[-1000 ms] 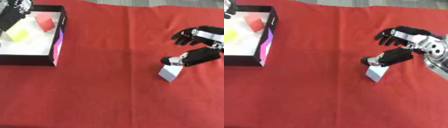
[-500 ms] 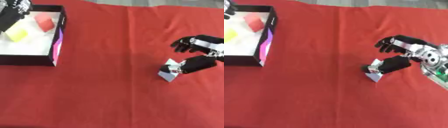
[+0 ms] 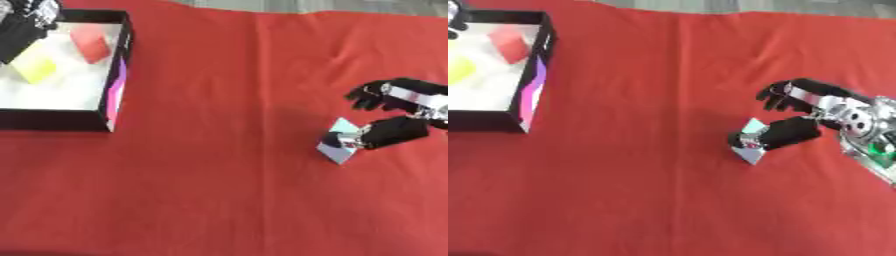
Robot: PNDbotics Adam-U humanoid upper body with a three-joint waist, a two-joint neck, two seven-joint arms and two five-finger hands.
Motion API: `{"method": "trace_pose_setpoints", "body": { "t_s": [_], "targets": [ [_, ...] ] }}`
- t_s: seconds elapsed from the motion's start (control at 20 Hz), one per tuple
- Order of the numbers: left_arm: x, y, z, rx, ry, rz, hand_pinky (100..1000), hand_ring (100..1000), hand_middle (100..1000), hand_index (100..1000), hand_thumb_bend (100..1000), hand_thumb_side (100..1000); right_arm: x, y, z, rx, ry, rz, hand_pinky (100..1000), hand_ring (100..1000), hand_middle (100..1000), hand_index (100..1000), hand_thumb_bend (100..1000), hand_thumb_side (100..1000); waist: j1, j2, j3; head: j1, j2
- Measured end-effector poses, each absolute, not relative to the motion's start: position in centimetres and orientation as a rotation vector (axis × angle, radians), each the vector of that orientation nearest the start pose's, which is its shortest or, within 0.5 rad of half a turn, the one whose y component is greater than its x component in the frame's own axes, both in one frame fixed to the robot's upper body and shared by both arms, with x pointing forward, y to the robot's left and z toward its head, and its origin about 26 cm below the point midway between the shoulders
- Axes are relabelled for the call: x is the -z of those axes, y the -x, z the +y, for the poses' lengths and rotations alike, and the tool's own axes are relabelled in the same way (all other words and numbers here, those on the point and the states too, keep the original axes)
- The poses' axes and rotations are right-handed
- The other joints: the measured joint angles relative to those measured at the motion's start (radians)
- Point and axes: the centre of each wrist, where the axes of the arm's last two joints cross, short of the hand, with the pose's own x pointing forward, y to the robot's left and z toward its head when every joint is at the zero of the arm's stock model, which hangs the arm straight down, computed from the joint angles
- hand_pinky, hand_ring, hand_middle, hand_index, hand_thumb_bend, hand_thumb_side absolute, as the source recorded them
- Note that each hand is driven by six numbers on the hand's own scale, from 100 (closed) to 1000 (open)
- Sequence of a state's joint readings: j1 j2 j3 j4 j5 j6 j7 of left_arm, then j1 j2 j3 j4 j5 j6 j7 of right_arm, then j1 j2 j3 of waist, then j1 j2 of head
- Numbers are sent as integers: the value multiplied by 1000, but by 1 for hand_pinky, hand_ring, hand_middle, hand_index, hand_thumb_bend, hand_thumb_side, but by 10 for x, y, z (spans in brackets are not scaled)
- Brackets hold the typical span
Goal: Pick up the objects with one hand, pass them to the other hand, and then place them into the box on the other side of the table.
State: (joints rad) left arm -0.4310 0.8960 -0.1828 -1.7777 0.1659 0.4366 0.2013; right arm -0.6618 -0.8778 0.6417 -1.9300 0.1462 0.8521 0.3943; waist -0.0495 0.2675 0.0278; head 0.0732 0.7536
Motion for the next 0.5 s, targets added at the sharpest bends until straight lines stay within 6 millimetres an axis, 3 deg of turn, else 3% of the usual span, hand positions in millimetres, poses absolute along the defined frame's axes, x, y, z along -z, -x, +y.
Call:
{"method": "trace_pose_setpoints", "body": {
  "t_s": [0.5],
  "targets": [
    [-240, -329, 326, 528, -693, -1677, 804, 748, 673, 763, 100, 829, -207, -316, -214, -1255, 544, -1055, 927, 882, 794, 898, 630, 493, 0, 0, 4, -5, -8]
  ]
}}
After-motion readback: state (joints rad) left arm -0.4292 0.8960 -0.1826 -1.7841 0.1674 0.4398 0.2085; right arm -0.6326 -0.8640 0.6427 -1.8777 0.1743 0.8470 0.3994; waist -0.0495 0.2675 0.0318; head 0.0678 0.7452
